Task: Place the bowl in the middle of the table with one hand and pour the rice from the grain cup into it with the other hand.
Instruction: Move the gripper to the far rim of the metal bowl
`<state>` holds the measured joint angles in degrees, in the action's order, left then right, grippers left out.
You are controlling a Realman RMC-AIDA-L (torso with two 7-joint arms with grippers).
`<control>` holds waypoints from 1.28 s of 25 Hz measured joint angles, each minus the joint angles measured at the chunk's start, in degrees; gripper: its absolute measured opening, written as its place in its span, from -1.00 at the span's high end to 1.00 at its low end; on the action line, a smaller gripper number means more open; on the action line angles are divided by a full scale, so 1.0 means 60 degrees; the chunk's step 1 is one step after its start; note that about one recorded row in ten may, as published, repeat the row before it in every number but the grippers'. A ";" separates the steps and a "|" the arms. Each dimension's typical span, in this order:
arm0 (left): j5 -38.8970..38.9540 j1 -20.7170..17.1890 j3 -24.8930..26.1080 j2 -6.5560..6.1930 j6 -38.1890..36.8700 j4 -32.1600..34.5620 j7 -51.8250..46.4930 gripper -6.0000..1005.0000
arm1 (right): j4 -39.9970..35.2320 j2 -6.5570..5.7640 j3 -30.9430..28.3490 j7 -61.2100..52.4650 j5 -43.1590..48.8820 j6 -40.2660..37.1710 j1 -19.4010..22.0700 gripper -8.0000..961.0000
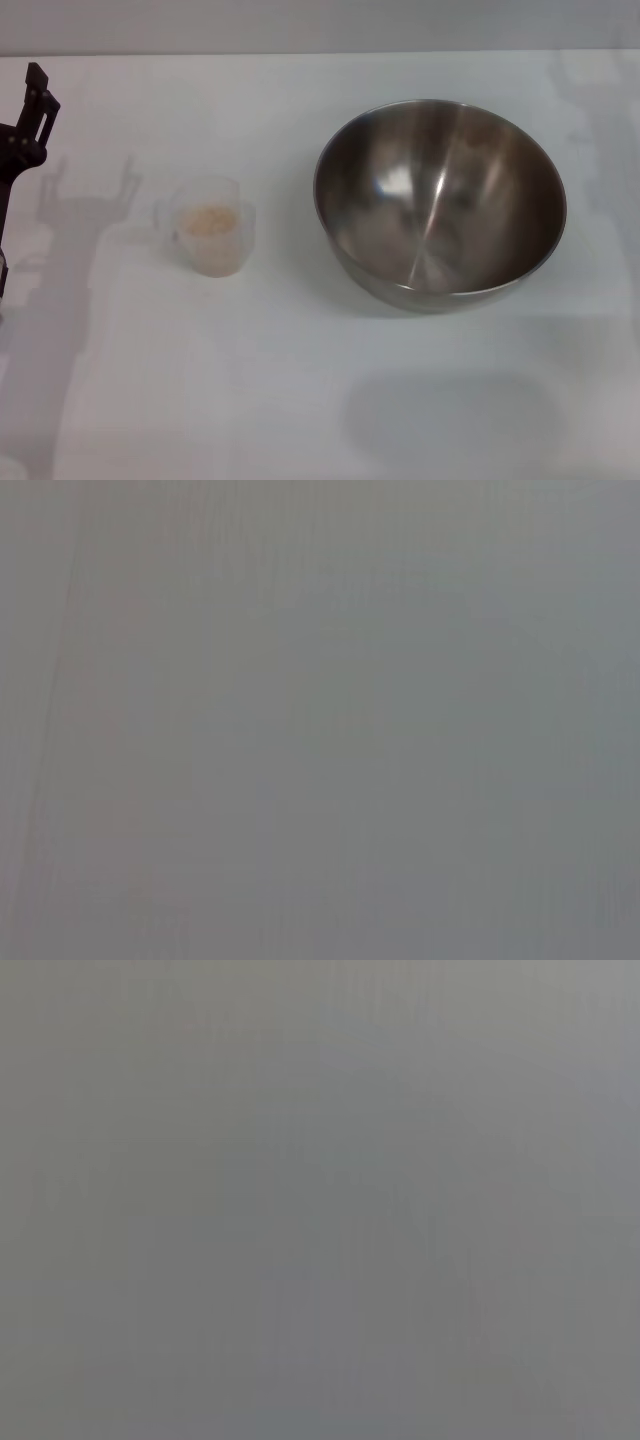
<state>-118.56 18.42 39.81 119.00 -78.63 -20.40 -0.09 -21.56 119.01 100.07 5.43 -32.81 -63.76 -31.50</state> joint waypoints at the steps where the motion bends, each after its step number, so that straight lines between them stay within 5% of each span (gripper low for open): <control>1: 0.0000 -0.0003 0.0001 0.0000 -0.0004 0.0003 0.0000 -0.67 | -0.0442 -0.0012 -0.0074 0.0090 0.0022 0.0543 0.0111 -0.66; 8: 0.0000 -0.0070 0.0001 0.0001 -0.0012 0.0020 -0.0009 -0.67 | -0.3449 -0.0005 -0.1022 0.0200 0.0921 0.4318 0.0877 -0.66; 18: 0.0000 -0.0150 0.0000 -0.0013 -0.0027 0.0077 -0.0439 -0.67 | -0.5215 -0.0002 -0.1660 0.0151 0.1060 0.7695 0.1065 -0.66; 26: 0.0001 -0.0140 0.0000 -0.0014 -0.0036 0.0074 -0.0439 -0.67 | -0.8862 -0.0074 -0.3310 0.0536 0.1090 1.5415 0.0613 -0.66; 32: -0.0001 -0.0118 0.0106 -0.0014 -0.0055 0.0074 -0.0440 -0.67 | -1.0138 -0.0110 -0.4456 0.1353 0.1039 2.0591 -0.0322 -0.66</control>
<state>-118.57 17.72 40.45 118.91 -78.96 -19.96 -2.73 -82.38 118.35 73.34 13.54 -26.58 59.79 -33.44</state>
